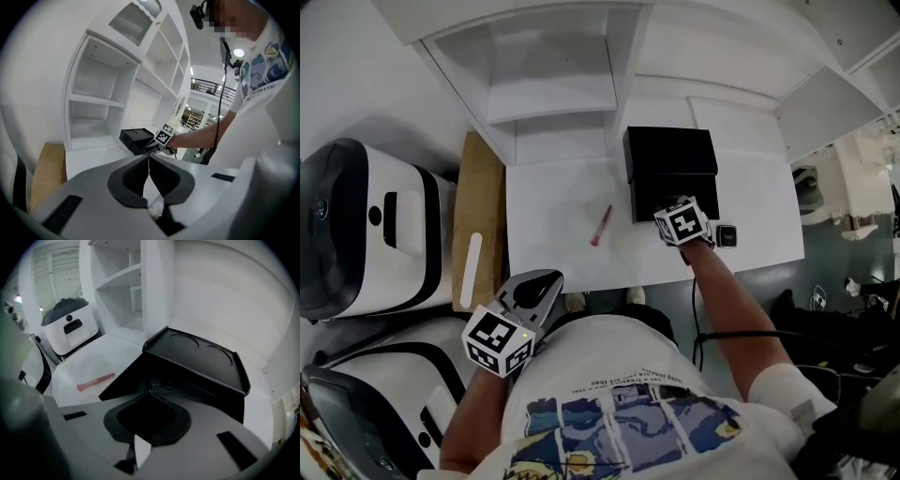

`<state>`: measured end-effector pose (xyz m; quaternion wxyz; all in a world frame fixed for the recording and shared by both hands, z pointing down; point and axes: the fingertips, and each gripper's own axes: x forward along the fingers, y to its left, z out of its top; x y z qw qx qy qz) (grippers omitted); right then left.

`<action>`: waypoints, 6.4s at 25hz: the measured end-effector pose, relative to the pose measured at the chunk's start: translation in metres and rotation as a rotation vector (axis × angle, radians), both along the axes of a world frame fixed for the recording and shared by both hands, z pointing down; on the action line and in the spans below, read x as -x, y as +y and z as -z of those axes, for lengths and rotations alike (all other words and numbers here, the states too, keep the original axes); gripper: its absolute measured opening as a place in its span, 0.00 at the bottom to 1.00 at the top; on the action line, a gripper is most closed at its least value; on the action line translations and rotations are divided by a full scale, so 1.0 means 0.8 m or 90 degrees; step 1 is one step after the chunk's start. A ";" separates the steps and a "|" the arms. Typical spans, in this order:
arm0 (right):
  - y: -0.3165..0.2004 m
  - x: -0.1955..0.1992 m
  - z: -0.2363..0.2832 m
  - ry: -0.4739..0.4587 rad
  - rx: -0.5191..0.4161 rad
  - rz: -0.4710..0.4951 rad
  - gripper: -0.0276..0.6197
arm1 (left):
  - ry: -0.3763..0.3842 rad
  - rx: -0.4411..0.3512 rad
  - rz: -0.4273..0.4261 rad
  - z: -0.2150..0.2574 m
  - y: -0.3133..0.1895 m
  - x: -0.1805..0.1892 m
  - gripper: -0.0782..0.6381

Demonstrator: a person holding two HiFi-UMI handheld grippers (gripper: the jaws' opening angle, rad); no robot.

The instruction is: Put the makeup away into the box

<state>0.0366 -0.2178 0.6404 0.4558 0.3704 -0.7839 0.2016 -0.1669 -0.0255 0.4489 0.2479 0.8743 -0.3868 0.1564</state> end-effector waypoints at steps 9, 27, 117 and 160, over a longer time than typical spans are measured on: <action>0.006 0.014 -0.003 0.006 0.020 0.019 0.09 | 0.000 0.010 -0.012 -0.005 0.009 0.010 0.13; 0.014 -0.008 0.081 -0.097 -0.082 0.016 0.25 | 0.004 -0.001 -0.049 0.002 -0.002 -0.028 0.13; 0.050 -0.225 0.077 -0.152 -0.066 -0.210 0.57 | -0.009 -0.008 -0.082 0.006 -0.027 -0.172 0.13; -0.030 -0.059 -0.039 0.022 0.097 0.185 0.57 | -0.026 0.009 0.146 0.004 -0.006 -0.088 0.13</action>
